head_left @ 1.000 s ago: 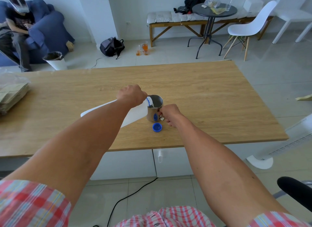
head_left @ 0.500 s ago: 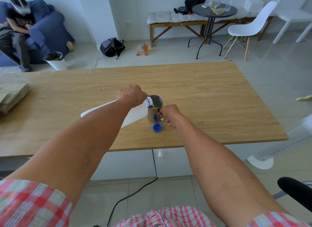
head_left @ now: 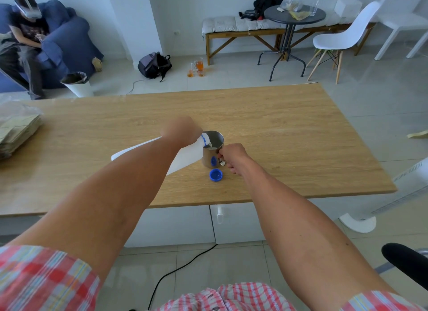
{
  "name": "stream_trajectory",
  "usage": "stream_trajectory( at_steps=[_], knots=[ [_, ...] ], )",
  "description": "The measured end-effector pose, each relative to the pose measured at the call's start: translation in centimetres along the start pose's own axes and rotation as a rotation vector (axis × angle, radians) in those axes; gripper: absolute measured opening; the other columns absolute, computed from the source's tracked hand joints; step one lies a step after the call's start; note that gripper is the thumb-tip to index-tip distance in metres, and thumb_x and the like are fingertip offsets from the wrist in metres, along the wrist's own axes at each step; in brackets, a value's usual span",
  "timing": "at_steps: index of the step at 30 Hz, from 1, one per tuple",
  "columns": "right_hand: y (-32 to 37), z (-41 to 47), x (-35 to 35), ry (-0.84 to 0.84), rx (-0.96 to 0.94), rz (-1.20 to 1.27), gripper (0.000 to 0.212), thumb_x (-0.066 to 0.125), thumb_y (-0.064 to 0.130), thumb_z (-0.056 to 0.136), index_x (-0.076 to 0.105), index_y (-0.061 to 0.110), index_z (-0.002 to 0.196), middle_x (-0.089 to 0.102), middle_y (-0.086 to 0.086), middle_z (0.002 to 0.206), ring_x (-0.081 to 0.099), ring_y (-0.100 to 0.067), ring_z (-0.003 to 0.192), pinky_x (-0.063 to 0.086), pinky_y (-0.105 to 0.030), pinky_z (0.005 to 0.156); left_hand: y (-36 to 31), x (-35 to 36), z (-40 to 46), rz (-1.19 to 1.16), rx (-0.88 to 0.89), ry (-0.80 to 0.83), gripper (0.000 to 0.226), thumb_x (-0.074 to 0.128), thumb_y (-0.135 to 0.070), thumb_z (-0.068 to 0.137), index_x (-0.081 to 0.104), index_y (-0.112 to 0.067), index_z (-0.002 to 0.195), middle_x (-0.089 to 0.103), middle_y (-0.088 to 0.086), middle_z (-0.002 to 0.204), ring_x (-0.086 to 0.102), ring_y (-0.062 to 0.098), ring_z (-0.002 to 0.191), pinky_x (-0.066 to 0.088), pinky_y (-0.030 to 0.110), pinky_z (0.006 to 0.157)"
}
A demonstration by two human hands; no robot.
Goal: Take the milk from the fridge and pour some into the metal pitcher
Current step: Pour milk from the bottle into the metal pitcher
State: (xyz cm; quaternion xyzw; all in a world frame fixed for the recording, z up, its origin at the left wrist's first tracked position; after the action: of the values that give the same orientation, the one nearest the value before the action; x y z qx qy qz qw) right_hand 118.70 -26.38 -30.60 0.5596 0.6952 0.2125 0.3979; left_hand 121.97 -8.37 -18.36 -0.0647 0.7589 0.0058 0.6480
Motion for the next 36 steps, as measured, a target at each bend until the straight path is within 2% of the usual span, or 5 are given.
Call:
stream_trajectory(
  at_steps=[6, 18, 33, 36],
  knots=[
    [0.08, -0.23, -0.06, -0.002, -0.016, 0.010, 0.022, 0.050, 0.008, 0.094, 0.070, 0.011, 0.087, 0.053, -0.003, 0.064, 0.034, -0.013, 0.041, 0.026, -0.013, 0.032, 0.00, 0.11, 0.14, 0.011, 0.005, 0.000, 0.029, 0.044, -0.037, 0.100, 0.061, -0.014, 0.098, 0.056, 0.006, 0.086, 0.060, 0.029, 0.089, 0.041, 0.036, 0.072],
    [0.09, -0.43, -0.15, 0.001, -0.021, 0.035, 0.027, 0.050, 0.009, 0.095, 0.069, 0.013, 0.076, 0.053, 0.000, 0.060, 0.032, -0.011, 0.038, 0.026, -0.010, 0.031, 0.01, 0.27, 0.43, 0.012, -0.008, 0.013, 0.026, 0.045, -0.039, 0.099, 0.058, -0.017, 0.096, 0.052, 0.003, 0.080, 0.057, 0.029, 0.086, 0.041, 0.038, 0.073],
    [0.37, -0.67, -0.26, -0.018, -0.030, -0.007, 0.023, 0.051, 0.009, 0.094, 0.073, 0.012, 0.088, 0.055, -0.001, 0.062, 0.038, -0.014, 0.045, 0.031, -0.017, 0.037, -0.18, -0.05, 0.13, 0.019, -0.008, 0.022, 0.027, 0.046, -0.038, 0.100, 0.059, -0.015, 0.098, 0.055, 0.004, 0.084, 0.059, 0.028, 0.087, 0.043, 0.038, 0.073],
    [0.29, -0.55, -0.25, -0.016, -0.027, -0.003, 0.023, 0.051, 0.010, 0.094, 0.073, 0.012, 0.089, 0.056, -0.002, 0.063, 0.038, -0.014, 0.044, 0.029, -0.012, 0.032, -0.17, -0.05, 0.07, 0.015, -0.011, 0.029, 0.027, 0.046, -0.039, 0.100, 0.059, -0.015, 0.100, 0.056, 0.004, 0.085, 0.060, 0.028, 0.089, 0.044, 0.038, 0.075]
  ],
)
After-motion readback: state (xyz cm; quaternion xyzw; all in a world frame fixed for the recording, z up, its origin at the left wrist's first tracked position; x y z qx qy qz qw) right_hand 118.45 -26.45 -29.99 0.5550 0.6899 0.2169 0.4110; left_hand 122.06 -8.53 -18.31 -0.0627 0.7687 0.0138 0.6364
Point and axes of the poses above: each hand's wrist, its own z-axis towards the middle knuckle, its own x-axis out of the palm, y = z × x, the point moved 8 cm from there along z, towards the middle knuckle
